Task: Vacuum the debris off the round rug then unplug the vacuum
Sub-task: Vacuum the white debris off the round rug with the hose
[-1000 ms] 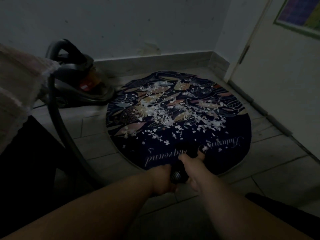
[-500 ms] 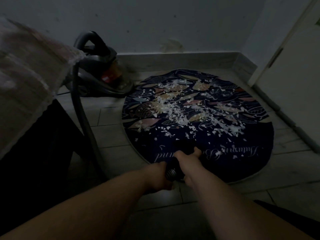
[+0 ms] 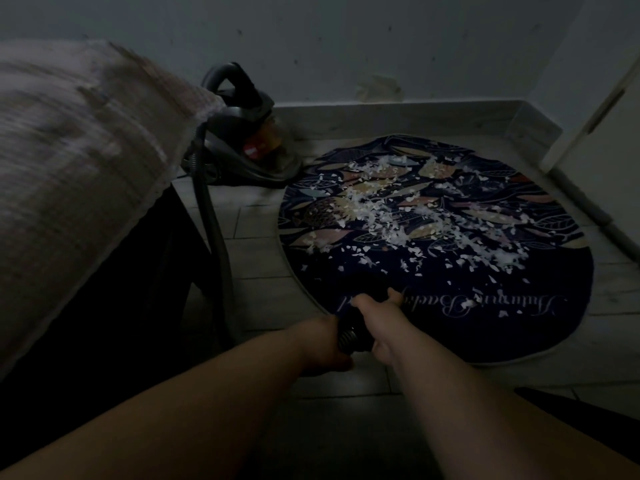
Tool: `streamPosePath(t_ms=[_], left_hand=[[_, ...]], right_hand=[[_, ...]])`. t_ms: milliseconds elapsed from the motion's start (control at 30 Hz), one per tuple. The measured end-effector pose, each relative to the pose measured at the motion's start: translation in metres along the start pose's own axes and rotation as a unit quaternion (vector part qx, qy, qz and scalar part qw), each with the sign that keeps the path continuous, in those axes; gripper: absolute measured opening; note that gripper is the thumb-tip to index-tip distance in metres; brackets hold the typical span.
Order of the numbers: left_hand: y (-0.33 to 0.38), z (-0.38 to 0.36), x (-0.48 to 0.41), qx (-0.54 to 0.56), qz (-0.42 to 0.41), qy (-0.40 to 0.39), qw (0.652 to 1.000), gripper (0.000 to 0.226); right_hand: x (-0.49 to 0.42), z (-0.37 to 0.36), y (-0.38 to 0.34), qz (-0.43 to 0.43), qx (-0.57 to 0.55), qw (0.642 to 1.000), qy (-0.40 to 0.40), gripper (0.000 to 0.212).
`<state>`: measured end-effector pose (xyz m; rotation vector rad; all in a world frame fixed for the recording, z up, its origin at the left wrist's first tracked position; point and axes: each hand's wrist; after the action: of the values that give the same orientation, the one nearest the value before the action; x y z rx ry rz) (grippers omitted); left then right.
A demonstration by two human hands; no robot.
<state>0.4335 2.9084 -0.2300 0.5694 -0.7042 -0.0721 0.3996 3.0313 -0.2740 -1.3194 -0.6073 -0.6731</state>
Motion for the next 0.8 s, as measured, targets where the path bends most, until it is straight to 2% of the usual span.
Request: streamPosePath(t_ms=[267,600,800], left_hand=[[-0.012,0.016,0.008,-0.007,0.015,0.048,0.999,0.046],[-0.027,0.032,0.005,0.012,0.044,0.058,0.997,0.045],[-0.022,0.031,-0.012,0.028,0.028,0.035,0.999,0.05]], right_hand=[[-0.005,-0.025,-0.019,0.006,0.032,0.999,-0.027,0.089],[-0.021,-0.05,-0.029,0.018,0.031,0.998,-0.053,0.088],[-0.025,-0.037,-0.033,0.004,0.04,0.999,-0.004,0.087]])
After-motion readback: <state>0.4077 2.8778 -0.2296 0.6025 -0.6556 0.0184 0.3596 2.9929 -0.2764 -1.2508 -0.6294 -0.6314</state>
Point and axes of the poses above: each hand's wrist, its own x-axis away from the middle knuckle, its own z-axis out of the back of the hand, y = z × x, and after that the axes turned 11 degrees about x, right-handed
